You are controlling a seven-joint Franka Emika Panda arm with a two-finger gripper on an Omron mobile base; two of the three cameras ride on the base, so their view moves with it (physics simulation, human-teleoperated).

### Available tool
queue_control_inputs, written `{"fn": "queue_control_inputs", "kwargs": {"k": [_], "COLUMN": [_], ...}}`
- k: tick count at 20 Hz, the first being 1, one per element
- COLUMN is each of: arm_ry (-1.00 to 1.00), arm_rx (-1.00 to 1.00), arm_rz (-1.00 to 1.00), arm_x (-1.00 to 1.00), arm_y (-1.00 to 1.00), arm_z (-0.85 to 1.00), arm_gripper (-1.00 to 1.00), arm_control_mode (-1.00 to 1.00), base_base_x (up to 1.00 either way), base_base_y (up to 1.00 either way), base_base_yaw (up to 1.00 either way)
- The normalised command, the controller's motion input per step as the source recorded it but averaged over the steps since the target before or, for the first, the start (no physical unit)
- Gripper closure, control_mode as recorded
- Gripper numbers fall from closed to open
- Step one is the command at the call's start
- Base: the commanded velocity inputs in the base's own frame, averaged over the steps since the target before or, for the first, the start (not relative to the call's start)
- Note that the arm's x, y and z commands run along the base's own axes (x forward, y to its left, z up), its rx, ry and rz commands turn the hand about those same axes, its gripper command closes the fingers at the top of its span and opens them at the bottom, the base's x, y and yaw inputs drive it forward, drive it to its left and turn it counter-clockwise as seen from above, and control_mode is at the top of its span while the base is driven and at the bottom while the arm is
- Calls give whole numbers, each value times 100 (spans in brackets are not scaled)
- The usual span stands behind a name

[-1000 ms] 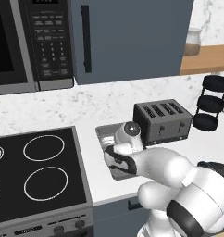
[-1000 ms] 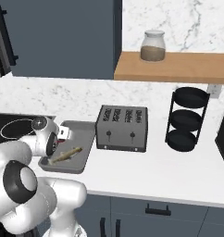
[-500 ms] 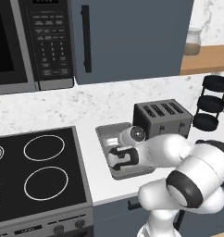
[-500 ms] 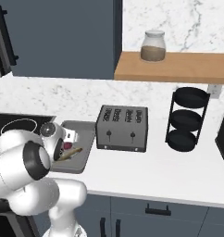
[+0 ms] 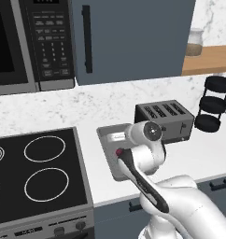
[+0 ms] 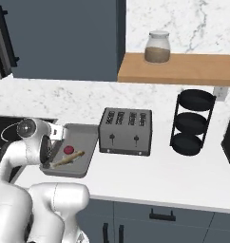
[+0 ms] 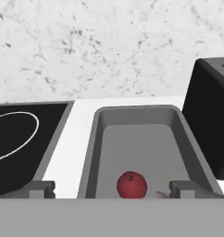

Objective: Place one tomato and one fish in each tupperware on the nearby counter, to pack two identical lunches.

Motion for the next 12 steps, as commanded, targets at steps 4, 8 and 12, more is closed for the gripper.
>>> {"fn": "queue_control_inputs", "kwargs": {"k": [4,8,12], "arm_ry": [-12,-24,-65], "arm_rx": [3,12,12], "arm_rz": [0,0,0], "arm_x": [-100,-100,-100], "arm_y": [-28,-46,-35], "arm_z": [100,75,42], "arm_gripper": [-100,-100,-100], "arm_control_mode": [-100,-100,-100], "base_base_x": [0,0,0], "base_base_y": [0,0,0], "base_base_yaw": [0,0,0]}}
